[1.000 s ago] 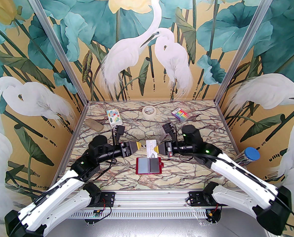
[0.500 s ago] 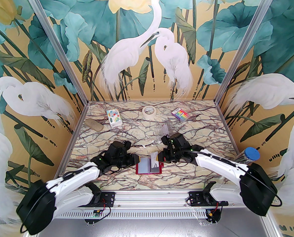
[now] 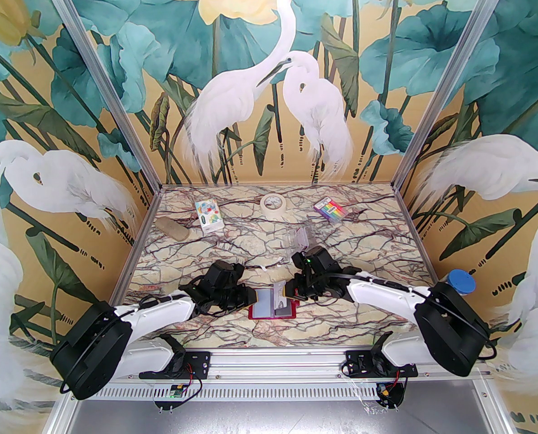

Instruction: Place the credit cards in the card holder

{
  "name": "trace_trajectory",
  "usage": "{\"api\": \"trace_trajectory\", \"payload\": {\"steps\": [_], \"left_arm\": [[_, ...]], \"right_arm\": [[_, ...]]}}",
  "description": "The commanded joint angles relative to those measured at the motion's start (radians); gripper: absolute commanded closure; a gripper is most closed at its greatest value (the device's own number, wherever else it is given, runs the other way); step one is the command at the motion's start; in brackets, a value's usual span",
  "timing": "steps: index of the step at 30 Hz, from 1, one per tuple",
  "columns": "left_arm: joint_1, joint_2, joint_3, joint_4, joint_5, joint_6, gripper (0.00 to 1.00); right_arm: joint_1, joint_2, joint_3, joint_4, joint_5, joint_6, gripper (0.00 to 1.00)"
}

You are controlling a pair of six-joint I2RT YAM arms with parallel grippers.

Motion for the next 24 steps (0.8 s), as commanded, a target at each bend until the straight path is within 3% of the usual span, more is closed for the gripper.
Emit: {"api": "trace_trajectory", "payload": {"steps": [1, 24], "left_arm": [[-0.001, 0.020, 0.005, 0.024, 0.006, 0.020, 0.79], [-0.004, 0.032, 0.006, -0.018, -0.016, 0.043, 0.82]], "right_arm": [[0.011, 0.026, -0.014, 0.046, -0.014, 0.018, 1.00], [0.022, 0.085, -0.021, 0.081, -0.020, 0.031, 1.00]]}}
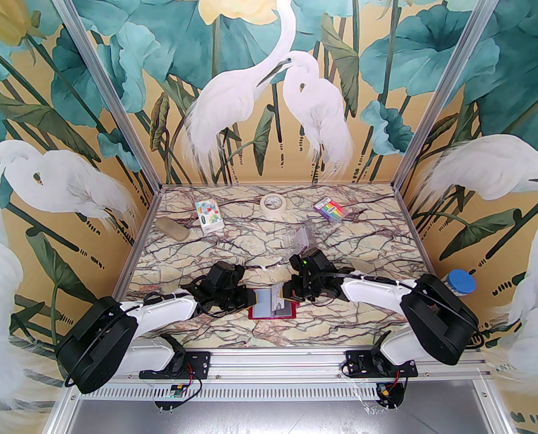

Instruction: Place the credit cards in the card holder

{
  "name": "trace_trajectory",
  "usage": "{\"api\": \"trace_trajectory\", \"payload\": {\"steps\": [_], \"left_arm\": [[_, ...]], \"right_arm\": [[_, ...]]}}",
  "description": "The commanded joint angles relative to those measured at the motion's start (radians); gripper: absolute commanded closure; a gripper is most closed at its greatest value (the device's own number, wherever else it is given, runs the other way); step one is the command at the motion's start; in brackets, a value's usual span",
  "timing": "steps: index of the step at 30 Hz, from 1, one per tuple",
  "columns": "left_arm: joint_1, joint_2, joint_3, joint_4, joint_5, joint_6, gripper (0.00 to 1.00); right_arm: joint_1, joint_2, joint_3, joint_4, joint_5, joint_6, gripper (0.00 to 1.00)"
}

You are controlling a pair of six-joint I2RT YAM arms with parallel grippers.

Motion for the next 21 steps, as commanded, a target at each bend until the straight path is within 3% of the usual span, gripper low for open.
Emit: {"api": "trace_trajectory", "payload": {"steps": [1, 21], "left_arm": [[-0.004, 0.007, 0.006, -0.018, -0.015, 0.018, 0.82], [-0.028, 0.027, 0.012, -0.051, -0.056, 0.020, 0.83]], "right_arm": [[0.010, 0.017, -0.016, 0.028, -0.018, 0.011, 1.00], [0.026, 0.039, -0.034, 0.069, -0.017, 0.031, 1.00]]}}
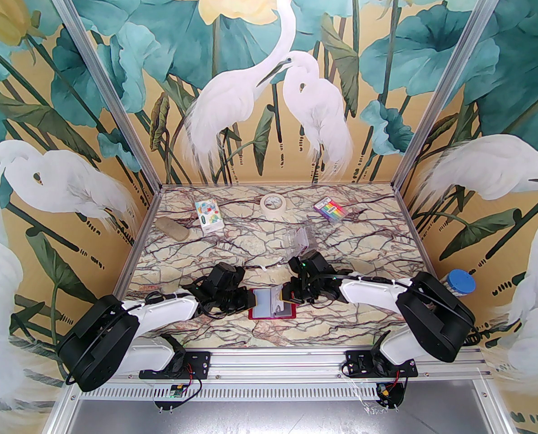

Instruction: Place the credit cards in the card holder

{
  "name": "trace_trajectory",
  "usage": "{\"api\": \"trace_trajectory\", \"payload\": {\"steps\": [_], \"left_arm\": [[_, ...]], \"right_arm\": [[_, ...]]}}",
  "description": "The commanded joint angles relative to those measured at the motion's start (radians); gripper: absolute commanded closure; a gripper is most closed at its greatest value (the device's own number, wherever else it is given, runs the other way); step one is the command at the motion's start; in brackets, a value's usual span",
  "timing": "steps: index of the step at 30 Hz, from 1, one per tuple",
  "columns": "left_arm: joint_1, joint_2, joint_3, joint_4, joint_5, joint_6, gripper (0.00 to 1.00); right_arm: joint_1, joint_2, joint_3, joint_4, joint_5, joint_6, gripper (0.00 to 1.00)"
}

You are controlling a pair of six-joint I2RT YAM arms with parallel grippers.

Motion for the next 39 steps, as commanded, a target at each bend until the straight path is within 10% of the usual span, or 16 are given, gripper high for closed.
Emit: {"api": "trace_trajectory", "payload": {"steps": [1, 39], "left_arm": [[-0.010, 0.015, 0.012, -0.030, -0.036, 0.016, 0.83], [-0.026, 0.044, 0.040, -0.092, -0.077, 0.038, 0.87]], "right_arm": [[0.008, 0.021, -0.010, 0.027, -0.013, 0.016, 1.00], [0.017, 0.085, -0.011, -0.008, 0.053, -0.062, 1.00]]}}
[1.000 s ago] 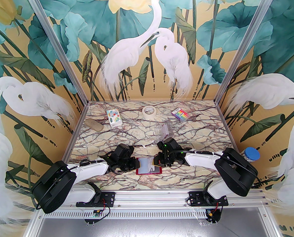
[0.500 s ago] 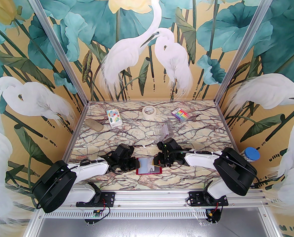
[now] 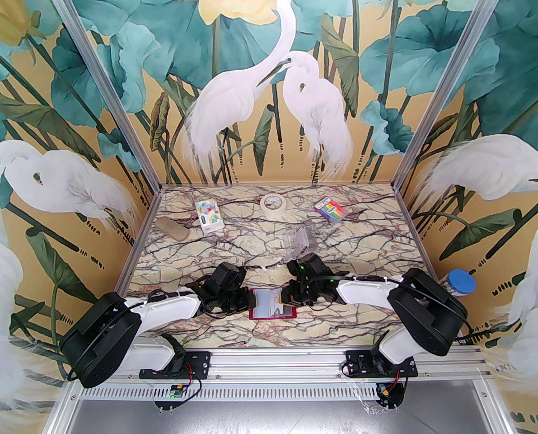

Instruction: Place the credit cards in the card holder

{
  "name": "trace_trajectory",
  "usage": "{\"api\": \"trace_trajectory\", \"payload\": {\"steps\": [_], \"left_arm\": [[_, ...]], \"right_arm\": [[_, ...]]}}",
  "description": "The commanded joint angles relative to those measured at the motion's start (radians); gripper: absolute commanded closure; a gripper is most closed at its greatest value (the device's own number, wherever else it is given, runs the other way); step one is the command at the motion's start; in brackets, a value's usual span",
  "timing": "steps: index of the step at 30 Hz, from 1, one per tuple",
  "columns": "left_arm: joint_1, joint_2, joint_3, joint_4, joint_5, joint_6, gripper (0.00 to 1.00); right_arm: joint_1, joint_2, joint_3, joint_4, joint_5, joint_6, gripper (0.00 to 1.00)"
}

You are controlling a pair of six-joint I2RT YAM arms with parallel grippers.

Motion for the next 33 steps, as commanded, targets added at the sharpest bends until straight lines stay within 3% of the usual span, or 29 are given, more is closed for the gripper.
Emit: {"api": "trace_trajectory", "payload": {"steps": [1, 33], "left_arm": [[-0.006, 0.025, 0.010, -0.044, -0.036, 0.020, 0.87], [-0.025, 0.038, 0.009, -0.096, -0.087, 0.028, 0.88]], "right_arm": [[0.010, 0.030, 0.006, -0.064, 0.054, -0.046, 1.00], [0.013, 0.056, 0.000, -0.049, 0.085, -0.047, 1.00]]}}
